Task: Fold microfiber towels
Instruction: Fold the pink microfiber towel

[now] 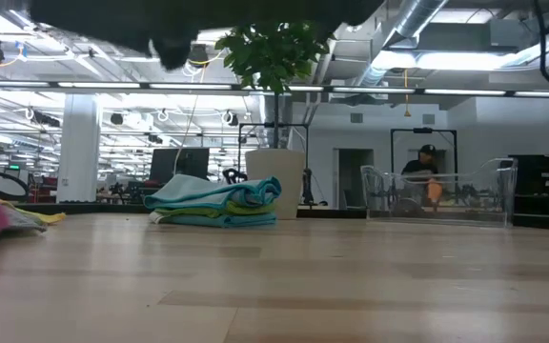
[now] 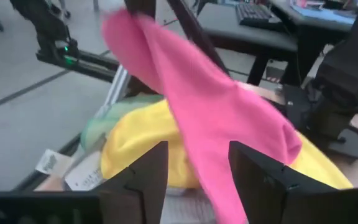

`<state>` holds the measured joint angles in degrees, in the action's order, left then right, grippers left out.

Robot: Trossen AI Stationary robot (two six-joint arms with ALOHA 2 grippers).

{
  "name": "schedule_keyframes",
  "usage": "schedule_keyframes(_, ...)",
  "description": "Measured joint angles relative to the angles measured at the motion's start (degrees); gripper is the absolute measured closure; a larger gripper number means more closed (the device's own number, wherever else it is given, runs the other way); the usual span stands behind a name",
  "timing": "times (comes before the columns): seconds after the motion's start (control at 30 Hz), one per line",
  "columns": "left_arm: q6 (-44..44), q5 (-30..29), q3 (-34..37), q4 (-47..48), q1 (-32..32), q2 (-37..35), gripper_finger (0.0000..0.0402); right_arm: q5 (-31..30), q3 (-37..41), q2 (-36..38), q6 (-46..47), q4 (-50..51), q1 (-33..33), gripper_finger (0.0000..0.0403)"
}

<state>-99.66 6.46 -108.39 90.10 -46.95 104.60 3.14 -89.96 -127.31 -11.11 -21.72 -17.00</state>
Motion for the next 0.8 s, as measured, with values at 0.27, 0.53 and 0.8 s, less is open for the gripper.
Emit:
schedule_keyframes(0.27, -0.1, -2.8, -5.7, -0.1, 1.3, 0.0, 0.0401, 0.0, -2.4, -3.4, 0.1, 1.4, 0.4, 0.0156)
schedule_keyframes(0.53, -1.3, -4.8, -7.1, -0.1, 2.0, 0.0, 0.0401, 0.0, -2.5, -3.4, 0.1, 2.5, 0.3, 0.0148)
schedule_keyframes(0.8, 1.9, -5.0, -7.1, -0.1, 4.1, 0.0, 0.0401, 0.0, -2.3, -5.6, 5.6, 4.2, -1.6, 0.0147)
